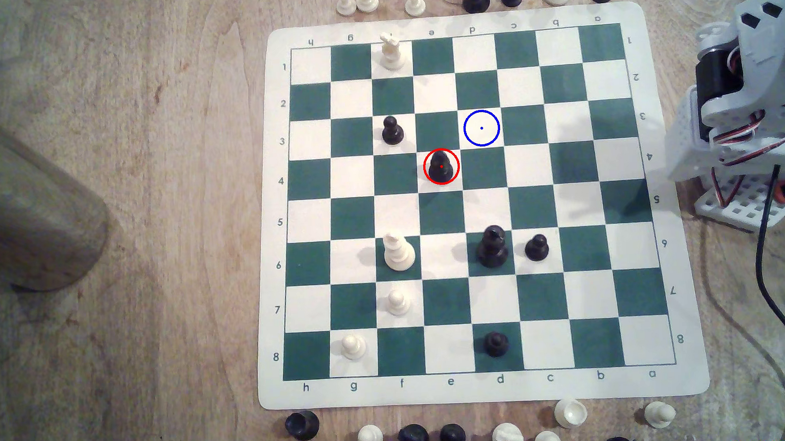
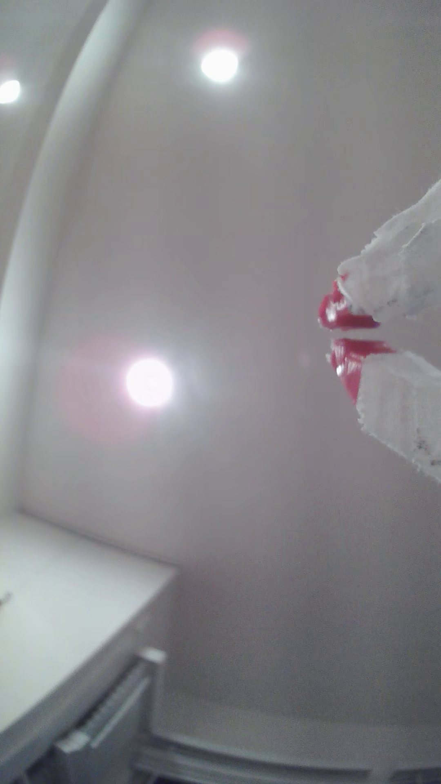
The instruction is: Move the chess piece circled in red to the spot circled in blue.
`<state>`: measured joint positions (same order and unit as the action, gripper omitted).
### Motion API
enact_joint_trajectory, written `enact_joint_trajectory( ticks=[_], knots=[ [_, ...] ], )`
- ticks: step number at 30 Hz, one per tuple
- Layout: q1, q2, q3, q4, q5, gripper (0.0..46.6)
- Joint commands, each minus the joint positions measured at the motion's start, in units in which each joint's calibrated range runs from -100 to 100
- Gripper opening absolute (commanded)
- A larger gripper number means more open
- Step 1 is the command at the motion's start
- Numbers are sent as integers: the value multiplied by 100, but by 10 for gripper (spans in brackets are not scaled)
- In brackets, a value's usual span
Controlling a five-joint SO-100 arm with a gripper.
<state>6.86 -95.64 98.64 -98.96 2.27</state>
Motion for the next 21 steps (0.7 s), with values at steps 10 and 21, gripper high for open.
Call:
enact_joint_trajectory(
  ticks=[10, 21],
  knots=[
    [-322, -20, -599, 2575, 15, 2],
    [-1167, -20, -1514, 7145, -20, 2]
  ],
)
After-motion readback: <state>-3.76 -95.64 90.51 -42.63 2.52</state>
